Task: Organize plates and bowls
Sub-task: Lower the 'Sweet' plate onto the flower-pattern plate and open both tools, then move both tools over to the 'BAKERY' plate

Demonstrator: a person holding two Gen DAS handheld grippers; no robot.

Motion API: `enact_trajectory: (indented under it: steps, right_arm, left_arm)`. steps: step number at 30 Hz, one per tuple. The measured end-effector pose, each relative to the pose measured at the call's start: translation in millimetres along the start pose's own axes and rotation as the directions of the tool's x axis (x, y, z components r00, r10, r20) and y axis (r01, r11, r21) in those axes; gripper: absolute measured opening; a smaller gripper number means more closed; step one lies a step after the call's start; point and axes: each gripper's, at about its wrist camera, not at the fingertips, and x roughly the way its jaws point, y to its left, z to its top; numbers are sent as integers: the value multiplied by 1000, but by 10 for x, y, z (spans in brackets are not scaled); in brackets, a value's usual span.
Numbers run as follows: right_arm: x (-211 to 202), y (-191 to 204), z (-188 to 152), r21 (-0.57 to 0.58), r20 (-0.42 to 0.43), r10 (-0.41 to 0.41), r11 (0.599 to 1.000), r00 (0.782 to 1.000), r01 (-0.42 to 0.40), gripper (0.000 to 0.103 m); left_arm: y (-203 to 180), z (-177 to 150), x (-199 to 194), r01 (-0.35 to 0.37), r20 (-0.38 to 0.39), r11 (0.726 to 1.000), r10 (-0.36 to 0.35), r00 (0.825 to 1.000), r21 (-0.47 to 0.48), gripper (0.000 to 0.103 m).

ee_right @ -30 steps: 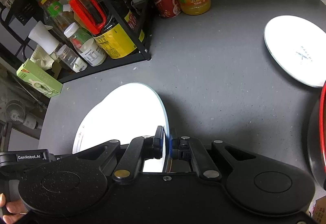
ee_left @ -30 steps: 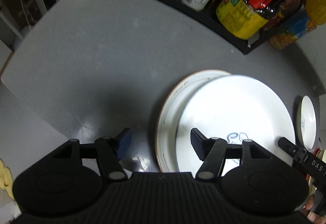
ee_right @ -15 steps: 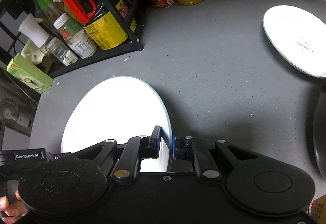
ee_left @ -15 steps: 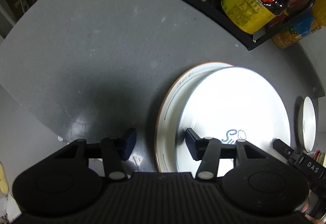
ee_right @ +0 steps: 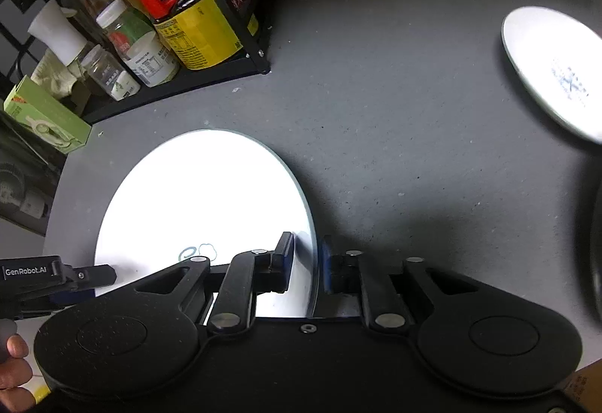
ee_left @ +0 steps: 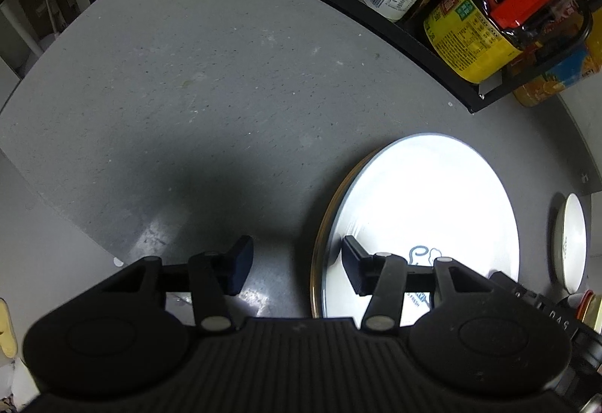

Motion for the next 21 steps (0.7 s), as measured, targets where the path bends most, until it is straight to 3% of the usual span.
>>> enact_trajectory:
  steps: [5, 7, 9, 12, 14, 19, 21]
  right_arm:
    - [-162, 5, 46, 5, 5, 20, 1000, 1000, -20, 38]
    - [-242, 38, 48, -9, 16, 20, 1000, 1000, -20, 49]
    - [-321, 85, 42, -28, 26, 14, 1000, 1000, -13, 53]
    - [-426, 114, 21, -37, 37, 27, 999, 999, -26, 54]
    - [-502, 116, 1, -37, 52, 20, 999, 998, -18, 63]
    - [-697, 80, -71, -39, 89, -3, 999, 996, 6, 89]
    - [-782, 52, -97, -32, 105, -16, 999, 994, 19, 92]
  left_arm:
    - [-29, -41, -109, -26, 7, 999, 25, 1000, 29, 53]
    - [-83, -44, -163, -9, 12, 999, 9, 1000, 45, 54]
    - [-158, -55, -226, -10, 14, 997, 9, 1000, 76, 57]
    - [-253, -92, -307, -37, 15, 993, 35, 999, 112, 71]
    - [-288, -135, -375, -37, 25, 991, 34, 999, 131, 80]
    - [-409, -239, -492, -3, 20, 982, 0, 1000, 187, 88]
    - [-459, -290, -540, -1, 24, 977, -4, 1000, 212, 89]
